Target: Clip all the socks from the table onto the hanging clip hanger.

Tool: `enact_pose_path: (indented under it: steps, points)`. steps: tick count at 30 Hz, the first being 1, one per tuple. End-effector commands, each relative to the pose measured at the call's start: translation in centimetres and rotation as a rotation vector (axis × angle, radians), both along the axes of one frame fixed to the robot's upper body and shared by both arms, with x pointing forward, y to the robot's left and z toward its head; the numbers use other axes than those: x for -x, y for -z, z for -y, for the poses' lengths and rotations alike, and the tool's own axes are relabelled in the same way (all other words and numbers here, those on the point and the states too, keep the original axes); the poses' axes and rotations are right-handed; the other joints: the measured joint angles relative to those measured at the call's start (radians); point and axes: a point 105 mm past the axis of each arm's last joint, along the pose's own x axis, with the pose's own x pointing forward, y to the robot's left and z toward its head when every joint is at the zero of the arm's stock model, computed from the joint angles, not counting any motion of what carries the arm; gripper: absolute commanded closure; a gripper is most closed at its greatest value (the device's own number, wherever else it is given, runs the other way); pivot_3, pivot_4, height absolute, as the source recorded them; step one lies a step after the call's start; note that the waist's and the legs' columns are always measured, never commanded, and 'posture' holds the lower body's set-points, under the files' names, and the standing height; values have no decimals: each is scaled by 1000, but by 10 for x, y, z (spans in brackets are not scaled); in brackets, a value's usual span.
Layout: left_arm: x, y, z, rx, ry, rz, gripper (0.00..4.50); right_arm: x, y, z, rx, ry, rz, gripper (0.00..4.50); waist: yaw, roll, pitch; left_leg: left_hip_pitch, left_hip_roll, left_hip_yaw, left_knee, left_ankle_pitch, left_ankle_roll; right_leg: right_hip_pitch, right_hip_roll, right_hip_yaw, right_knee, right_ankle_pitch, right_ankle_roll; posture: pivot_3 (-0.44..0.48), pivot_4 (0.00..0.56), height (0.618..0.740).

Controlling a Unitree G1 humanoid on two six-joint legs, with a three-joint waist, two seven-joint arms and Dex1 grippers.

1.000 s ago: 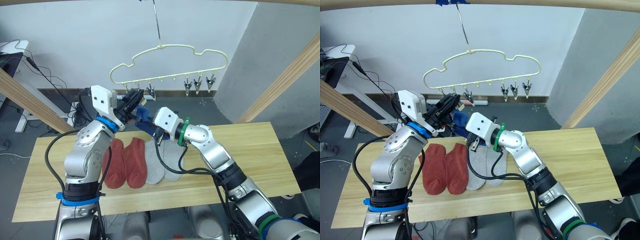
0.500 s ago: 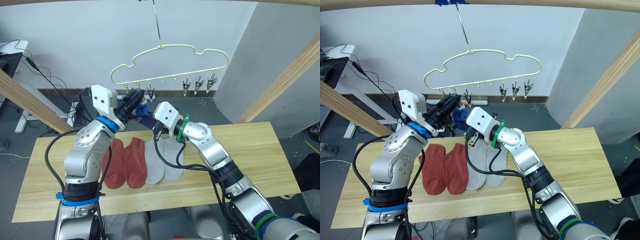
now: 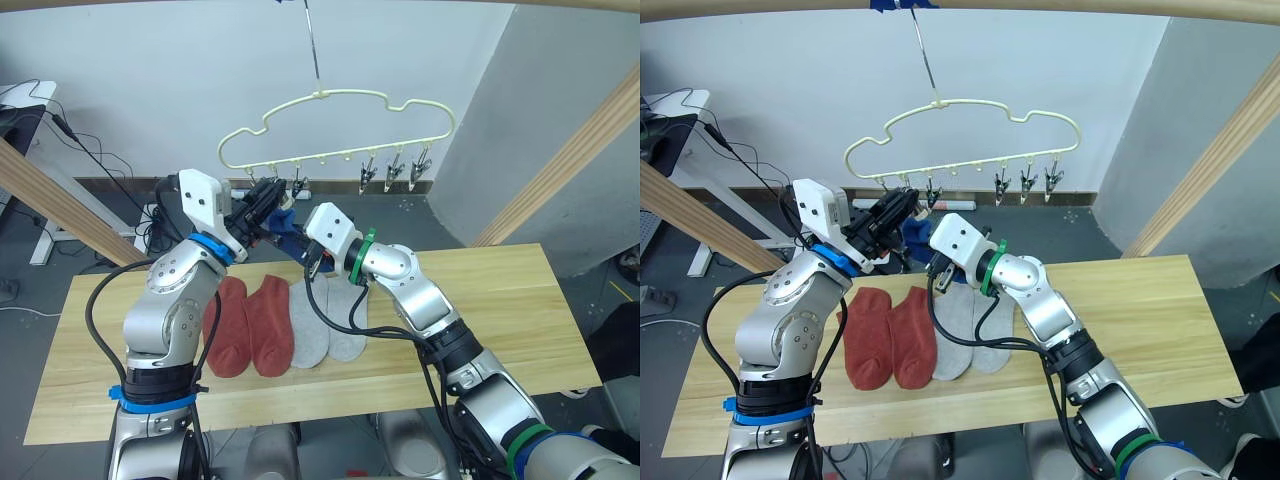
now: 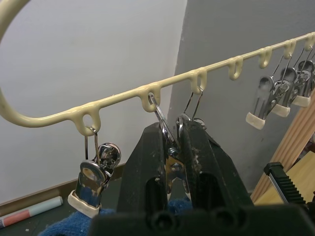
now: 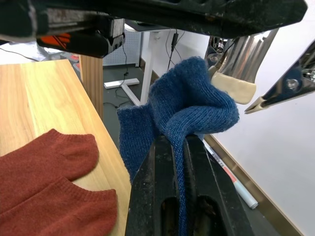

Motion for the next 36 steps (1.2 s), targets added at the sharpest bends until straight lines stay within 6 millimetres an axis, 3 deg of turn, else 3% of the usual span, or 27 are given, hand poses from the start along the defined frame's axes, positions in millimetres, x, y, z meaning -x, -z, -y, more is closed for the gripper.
enact_pose_path:
  steps: [1, 14, 29, 36]
  points:
    - [7, -13, 3, 13, 28, 59, 4320, 0, -12, -4, -52, -18, 0, 4500, 0, 0, 0, 0, 0, 0, 0, 0, 0, 0, 0, 0, 0, 0, 0, -219, 292, 740]
    - [8, -12, 4, 10, 34, 62, 4320, 1, -17, -8, -169, -54, -181, 4500, 0, 0, 0, 0, 0, 0, 0, 0, 0, 0, 0, 0, 0, 0, 0, -214, 286, 740]
    - [8, -5, 0, 8, 29, 42, 4320, 0, -41, -8, -225, -65, -98, 4500, -1, 0, 0, -1, 0, 0, 0, 0, 0, 0, 0, 0, 0, 0, 0, -207, 281, 740]
    - [9, -1, -3, 17, 30, 26, 2217, 0, -41, -9, -223, -70, -89, 4500, -1, 0, 0, 0, 0, 0, 0, 0, 0, -1, 0, 0, 0, 0, 0, -204, 279, 740]
